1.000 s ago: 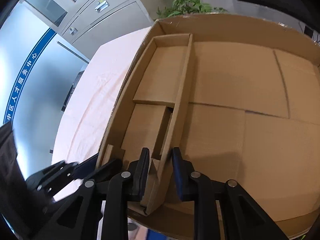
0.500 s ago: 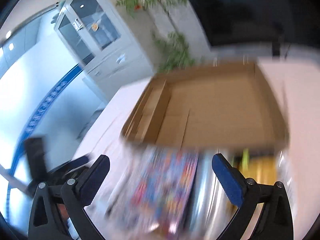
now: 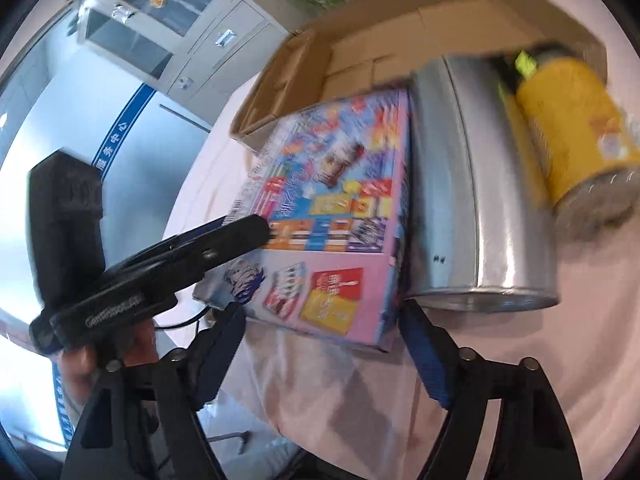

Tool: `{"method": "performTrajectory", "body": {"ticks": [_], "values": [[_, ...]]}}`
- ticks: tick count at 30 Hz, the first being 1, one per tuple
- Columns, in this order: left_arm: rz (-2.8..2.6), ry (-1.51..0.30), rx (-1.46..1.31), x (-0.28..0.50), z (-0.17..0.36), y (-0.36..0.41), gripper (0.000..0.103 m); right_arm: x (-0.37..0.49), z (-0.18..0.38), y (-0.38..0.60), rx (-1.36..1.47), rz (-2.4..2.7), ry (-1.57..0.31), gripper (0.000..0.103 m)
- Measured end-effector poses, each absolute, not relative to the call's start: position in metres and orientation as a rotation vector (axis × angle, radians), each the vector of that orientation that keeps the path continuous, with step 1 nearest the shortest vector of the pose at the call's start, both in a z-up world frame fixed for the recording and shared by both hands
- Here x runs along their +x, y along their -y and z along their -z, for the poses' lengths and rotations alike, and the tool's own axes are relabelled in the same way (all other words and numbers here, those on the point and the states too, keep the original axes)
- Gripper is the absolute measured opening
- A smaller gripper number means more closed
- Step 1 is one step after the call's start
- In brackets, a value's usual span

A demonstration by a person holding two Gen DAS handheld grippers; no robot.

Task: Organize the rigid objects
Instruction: 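Grasp the printed board-game box with the left gripper, then lay the board-game box flat inside the large box and release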

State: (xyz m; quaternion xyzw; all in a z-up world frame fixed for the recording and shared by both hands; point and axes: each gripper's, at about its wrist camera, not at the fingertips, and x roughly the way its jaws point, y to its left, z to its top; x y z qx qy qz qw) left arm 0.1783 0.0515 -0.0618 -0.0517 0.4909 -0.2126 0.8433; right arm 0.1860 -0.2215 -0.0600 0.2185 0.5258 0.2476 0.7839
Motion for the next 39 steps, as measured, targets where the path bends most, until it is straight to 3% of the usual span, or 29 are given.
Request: {"method": "performTrajectory", "body": {"ticks": [5,7,8,9,16,21,39], "values": [[0.425,-1.043,-0.140,0.147,0.068,-0.064,0.048,0.152,0.056,0.201,0.287,-0.577,-1.135,0.076],[0.416,-1.050,-0.190,0.142,0.074,-0.072,0.056,0.144,0.060,0.190,0.217,-0.584,-1.132,0.076],[0.402,-1.056,-0.203,0.144,0.076,-0.073,0.068,0.144,0.060,0.190,0.214,-0.584,-1.130,0.077],[0.398,-1.056,-0.222,0.147,0.079,-0.075,0.071,0.147,0.060,0.191,0.221,-0.578,-1.129,0.078],[0.465,-1.027,-0.223,0.156,0.080,-0.065,0.065,0.151,0.052,0.166,0.119,-0.540,-1.091,0.082],[0.445,-0.965,-0.183,0.146,0.064,-0.070,0.057,0.144,0.049,0.159,0.122,-0.515,-1.059,0.077],[0.388,-0.813,-0.161,0.155,0.012,-0.074,0.056,0.129,-0.010,0.165,0.112,-0.544,-0.932,0.073]]}}
